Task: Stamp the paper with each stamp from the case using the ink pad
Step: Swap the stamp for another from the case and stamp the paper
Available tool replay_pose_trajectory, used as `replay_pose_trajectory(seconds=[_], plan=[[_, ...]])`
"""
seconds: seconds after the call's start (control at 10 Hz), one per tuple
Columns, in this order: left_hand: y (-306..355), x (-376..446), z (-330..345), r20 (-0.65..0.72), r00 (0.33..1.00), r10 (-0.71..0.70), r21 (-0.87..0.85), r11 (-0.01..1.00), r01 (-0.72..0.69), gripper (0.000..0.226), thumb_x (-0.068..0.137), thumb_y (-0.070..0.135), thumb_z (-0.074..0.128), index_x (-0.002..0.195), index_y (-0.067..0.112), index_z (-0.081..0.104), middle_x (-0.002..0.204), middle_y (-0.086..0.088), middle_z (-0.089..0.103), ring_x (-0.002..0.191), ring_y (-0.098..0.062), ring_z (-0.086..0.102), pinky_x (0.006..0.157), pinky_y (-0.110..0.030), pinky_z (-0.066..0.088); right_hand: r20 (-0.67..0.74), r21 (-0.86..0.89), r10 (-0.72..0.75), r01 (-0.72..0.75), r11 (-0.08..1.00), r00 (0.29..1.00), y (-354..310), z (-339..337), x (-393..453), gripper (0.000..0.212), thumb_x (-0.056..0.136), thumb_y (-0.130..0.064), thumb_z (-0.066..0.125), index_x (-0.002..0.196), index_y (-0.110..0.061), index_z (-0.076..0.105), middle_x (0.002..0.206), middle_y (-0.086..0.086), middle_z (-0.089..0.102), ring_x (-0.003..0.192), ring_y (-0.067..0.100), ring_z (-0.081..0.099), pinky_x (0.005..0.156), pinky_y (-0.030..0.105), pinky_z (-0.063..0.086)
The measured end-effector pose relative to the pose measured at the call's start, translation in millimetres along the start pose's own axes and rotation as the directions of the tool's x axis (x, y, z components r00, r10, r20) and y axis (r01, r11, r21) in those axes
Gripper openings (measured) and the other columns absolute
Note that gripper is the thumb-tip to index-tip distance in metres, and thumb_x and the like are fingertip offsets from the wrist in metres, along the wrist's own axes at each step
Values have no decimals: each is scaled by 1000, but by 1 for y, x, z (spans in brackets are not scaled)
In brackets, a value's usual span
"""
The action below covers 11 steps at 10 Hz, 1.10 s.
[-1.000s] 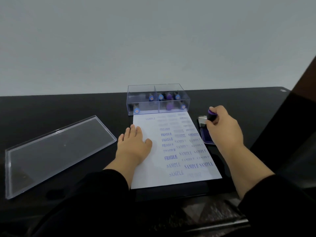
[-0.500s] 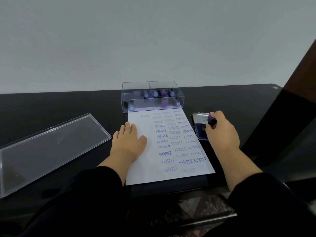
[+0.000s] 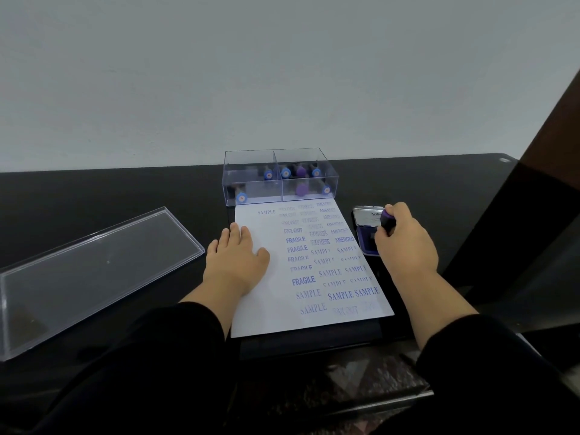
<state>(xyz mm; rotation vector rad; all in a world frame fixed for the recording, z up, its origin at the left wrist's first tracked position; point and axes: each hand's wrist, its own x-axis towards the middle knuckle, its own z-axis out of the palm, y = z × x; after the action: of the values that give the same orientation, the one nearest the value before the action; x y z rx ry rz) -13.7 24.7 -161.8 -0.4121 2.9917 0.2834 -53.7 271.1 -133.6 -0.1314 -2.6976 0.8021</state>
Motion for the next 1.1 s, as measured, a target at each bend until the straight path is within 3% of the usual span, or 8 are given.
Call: replay_pose_trajectory(seconds=[0.4,0.7,1.0,1.1], plan=[[1,0,-1,4,1000,-9,-18,1000,9,64,100,43,18,152,13,-3,159,-5,-10,147,-20,-8,118,-37,-2,-24,14,-32,32,999,999,-3,-4,2,27,93,-18,50,119,-22,46,95,2,59,76,20,51,52,27,33],[2,-1,-1,-1,1000,-14,-55,998,14,62,100,38,18,152,11,-4,159,-6,-12,147,-20,-9,118,-36,-2,20,116,-195,191,975,981,-37,-5,1,20,94,-20,51,114,-22,46,84,1,61,71,20,57,60,34,50],[0,-3,2,-38,999,-1,-101,995,-3,61,100,34,19,152,10,-3,159,-6,-9,147,-19,-8,118,-36,-3,129,157,-401,381,911,907,-93,16,17,28,93,-24,52,121,-24,47,91,-4,60,83,19,56,66,28,42],[0,-2,3,-46,999,-4,-99,995,-1,61,100,34,19,152,10,-3,159,-5,-9,147,-19,-7,118,-35,-3,142,178,-448,423,889,883,-112,34,23,29,93,-23,51,122,-24,47,88,-5,58,82,19,57,68,31,47]])
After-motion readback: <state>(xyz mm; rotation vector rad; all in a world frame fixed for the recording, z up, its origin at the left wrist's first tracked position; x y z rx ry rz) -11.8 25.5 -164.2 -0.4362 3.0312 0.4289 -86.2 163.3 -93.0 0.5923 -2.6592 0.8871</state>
